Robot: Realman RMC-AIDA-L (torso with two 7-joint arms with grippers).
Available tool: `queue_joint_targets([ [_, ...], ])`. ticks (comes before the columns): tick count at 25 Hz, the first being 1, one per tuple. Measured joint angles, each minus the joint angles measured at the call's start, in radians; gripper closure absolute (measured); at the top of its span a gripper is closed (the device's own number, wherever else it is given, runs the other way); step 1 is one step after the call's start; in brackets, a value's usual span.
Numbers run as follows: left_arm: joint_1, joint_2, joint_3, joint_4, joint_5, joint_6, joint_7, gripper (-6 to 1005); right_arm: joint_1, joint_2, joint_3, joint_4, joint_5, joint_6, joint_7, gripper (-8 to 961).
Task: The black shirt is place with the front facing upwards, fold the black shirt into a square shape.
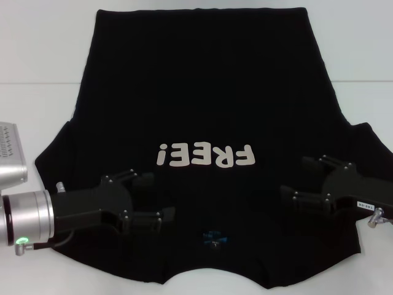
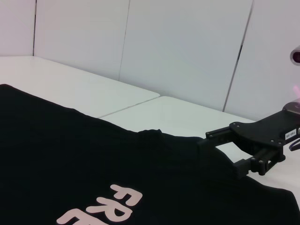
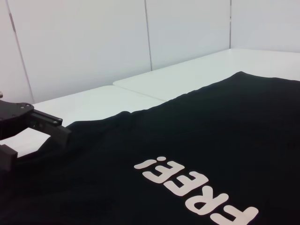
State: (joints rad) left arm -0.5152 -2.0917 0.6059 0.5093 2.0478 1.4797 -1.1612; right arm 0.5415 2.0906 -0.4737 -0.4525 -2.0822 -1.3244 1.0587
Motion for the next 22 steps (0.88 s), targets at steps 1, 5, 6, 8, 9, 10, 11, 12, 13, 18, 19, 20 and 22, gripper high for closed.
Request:
queue_joint_targets([
  [1,0.0,0.0,0.0,0.0,0.0,0.0,0.0,49,0.0,0.0,0.0,0.0,0.0,0.0,0.0,15],
  [5,0.0,0.001,0.0,-0.001,0.0,0.001,0.0,49,0.0,0.0,0.0,0.0,0.001,-0.002,0.001,16],
  [6,0.0,0.001,0.0,-0.001,0.0,0.001,0.0,49,0.0,0.0,0.0,0.0,0.001,-0.003,0.001,17],
  [8,0.0,0.001,0.0,-0.002,0.0,-0.001,0.0,49,0.0,0.0,0.0,0.0,0.001,-0.003,0.001,17],
  [9,0.0,0.001,0.0,-0.002,0.0,-0.003,0.0,49,0.0,0.0,0.0,0.0,0.001,-0.003,0.001,18],
  [10,0.0,0.001,0.0,-0.002,0.0,-0.004,0.0,49,0.0,0.0,0.0,0.0,0.001,-0.003,0.001,18],
  [11,0.0,0.001,0.0,-0.002,0.0,-0.006,0.0,49,-0.001,0.0,0.0,0.0,0.001,-0.003,0.001,18],
  [12,0.0,0.001,-0.001,-0.002,0.0,-0.007,-0.002,49,-0.001,0.0,0.001,0.0,0.001,-0.003,0.001,18],
  [13,0.0,0.001,-0.002,-0.002,0.0,-0.008,-0.01,49,-0.001,0.0,0.001,0.001,0.001,-0.003,0.001,19],
  [18,-0.016,0.032,-0.027,0.018,-0.007,-0.018,-0.331,49,-0.001,0.002,0.0,0.012,0.0,-0.003,0.001,20],
  [19,-0.022,0.048,-0.032,0.022,-0.007,-0.02,-0.422,49,0.0,0.002,-0.001,0.014,-0.002,-0.002,0.001,20],
  [20,-0.03,0.069,-0.038,0.021,-0.007,-0.018,-0.537,49,0.0,0.002,-0.001,0.014,-0.003,-0.002,0.001,21],
  [22,-0.04,0.105,-0.05,0.02,-0.006,-0.009,-0.696,49,0.001,0.002,-0.002,0.015,-0.005,0.001,0.001,21],
])
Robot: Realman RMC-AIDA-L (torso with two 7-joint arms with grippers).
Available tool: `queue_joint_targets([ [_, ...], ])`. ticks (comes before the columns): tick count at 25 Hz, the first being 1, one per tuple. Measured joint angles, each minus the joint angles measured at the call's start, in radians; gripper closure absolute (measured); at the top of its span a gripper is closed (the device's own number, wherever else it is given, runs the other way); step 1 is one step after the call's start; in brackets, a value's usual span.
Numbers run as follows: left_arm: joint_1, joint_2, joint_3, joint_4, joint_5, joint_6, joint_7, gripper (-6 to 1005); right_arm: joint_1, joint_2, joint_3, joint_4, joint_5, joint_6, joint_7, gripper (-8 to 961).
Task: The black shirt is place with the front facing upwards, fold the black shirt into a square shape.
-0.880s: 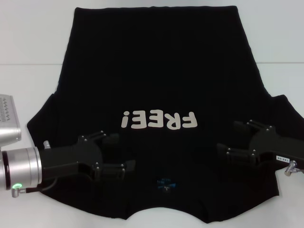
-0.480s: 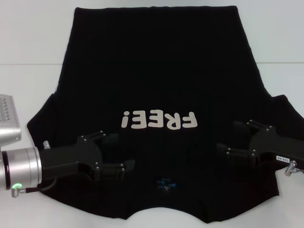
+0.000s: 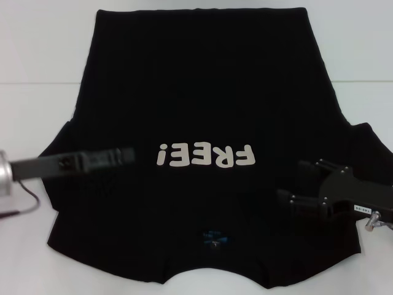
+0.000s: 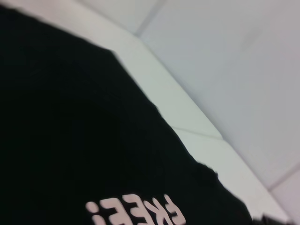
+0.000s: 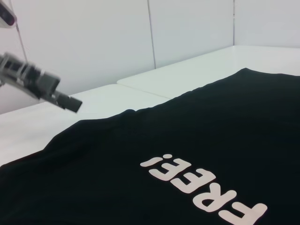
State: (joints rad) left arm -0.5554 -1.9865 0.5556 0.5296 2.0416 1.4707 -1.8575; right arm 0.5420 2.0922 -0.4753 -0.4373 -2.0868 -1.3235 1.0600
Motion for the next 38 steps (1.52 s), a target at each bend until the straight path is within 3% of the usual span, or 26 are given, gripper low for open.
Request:
queue_joint_targets([
  [3,-0.008,0.049,-0.013,0.019,0.005,0.013,-0.185,49,-0.001,0.0,0.0,0.001,-0.001,0.0,0.0,22],
  [8,-0.001,0.081,-0.064,0.027,0.053,-0.058,-0.381,49,-0.001,-0.001,0.0,0.012,-0.001,-0.003,0.0,24],
  [19,0.035,0.079,-0.081,-0.009,0.163,-0.254,-0.489,50,0.005,0.0,-0.002,0.013,-0.001,-0.026,0.0,27],
  [38,0.043,0.071,-0.071,-0.057,0.163,-0.319,-0.494,50,0.002,-0.002,-0.001,0.01,0.005,-0.05,0.0,32],
])
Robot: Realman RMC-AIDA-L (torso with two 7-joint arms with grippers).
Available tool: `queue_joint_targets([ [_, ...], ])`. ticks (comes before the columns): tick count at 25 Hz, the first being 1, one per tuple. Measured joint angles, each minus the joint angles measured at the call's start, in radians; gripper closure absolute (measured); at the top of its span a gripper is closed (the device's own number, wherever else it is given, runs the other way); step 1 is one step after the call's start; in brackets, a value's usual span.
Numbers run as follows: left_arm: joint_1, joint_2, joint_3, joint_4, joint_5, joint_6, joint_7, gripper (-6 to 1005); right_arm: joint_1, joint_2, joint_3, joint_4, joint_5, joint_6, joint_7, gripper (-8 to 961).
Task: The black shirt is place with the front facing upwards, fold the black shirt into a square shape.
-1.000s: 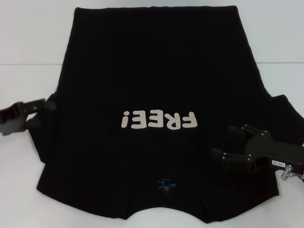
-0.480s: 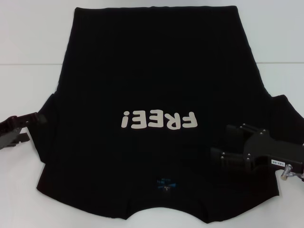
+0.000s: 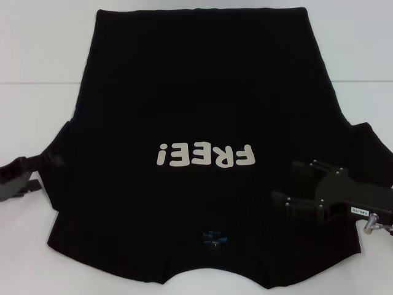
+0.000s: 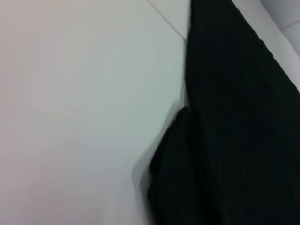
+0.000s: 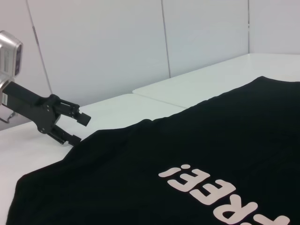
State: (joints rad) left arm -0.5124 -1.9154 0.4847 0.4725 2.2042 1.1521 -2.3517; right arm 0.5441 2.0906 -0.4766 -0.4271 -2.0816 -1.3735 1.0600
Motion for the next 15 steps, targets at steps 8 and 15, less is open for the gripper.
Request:
queue_joint_targets([
  [8,-0.01,-0.002,0.0,-0.031,-0.002,0.0,-0.001,50,-0.003,-0.001,0.003,0.0,0.0,-0.006,0.001,34],
  [15,-0.03,-0.013,0.001,-0.044,-0.001,-0.009,-0.002,50,-0.003,-0.002,0.0,0.001,0.0,-0.007,0.001,36],
])
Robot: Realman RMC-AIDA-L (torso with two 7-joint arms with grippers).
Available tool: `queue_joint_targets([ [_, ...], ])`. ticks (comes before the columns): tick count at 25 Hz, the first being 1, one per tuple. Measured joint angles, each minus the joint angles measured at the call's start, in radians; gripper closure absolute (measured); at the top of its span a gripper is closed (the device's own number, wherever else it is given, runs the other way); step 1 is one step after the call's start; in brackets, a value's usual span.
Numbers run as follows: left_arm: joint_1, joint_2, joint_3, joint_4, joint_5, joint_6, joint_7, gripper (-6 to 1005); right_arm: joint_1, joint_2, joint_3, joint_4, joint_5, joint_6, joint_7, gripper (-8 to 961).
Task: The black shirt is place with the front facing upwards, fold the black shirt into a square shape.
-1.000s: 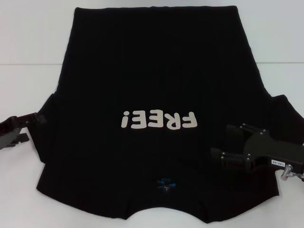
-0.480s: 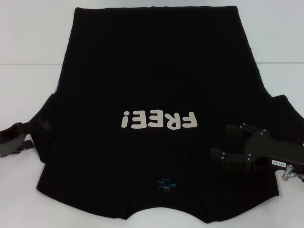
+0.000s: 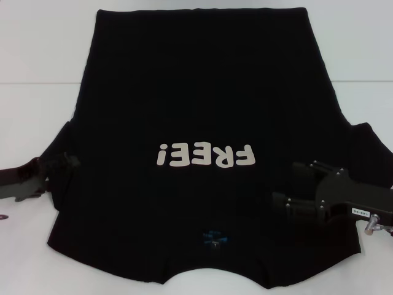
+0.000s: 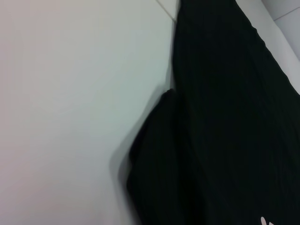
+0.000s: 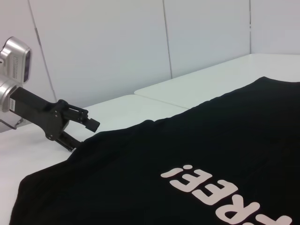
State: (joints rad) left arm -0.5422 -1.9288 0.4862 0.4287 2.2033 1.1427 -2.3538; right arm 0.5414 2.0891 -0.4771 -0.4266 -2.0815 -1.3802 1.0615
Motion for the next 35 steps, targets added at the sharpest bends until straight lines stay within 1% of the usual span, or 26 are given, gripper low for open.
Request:
queue_joint_targets([
  [5,-0.006,0.006,-0.001,-0.003,0.001,0.007,-0.001,50,-0.002,0.0,0.001,0.0,-0.001,-0.001,0.0,38],
  [10,-0.01,0.008,0.022,0.004,0.002,-0.003,-0.002,100,-0.008,0.0,0.005,-0.001,-0.001,-0.011,0.0,39],
  [16,-0.018,0.008,0.042,0.005,0.011,-0.03,-0.003,271,-0.012,0.0,0.01,-0.006,0.0,-0.027,0.0,41],
  [21,-0.02,0.008,0.046,0.005,0.025,-0.043,-0.004,506,-0.013,0.0,0.01,-0.006,0.0,-0.027,0.0,42],
  [27,-0.021,0.008,0.053,0.005,0.026,-0.051,-0.01,738,-0.014,0.0,0.009,-0.007,0.0,-0.028,0.0,44],
  [35,-0.018,0.007,0.047,0.005,0.026,-0.078,-0.016,972,-0.013,0.0,0.009,-0.008,0.0,-0.028,0.0,47],
])
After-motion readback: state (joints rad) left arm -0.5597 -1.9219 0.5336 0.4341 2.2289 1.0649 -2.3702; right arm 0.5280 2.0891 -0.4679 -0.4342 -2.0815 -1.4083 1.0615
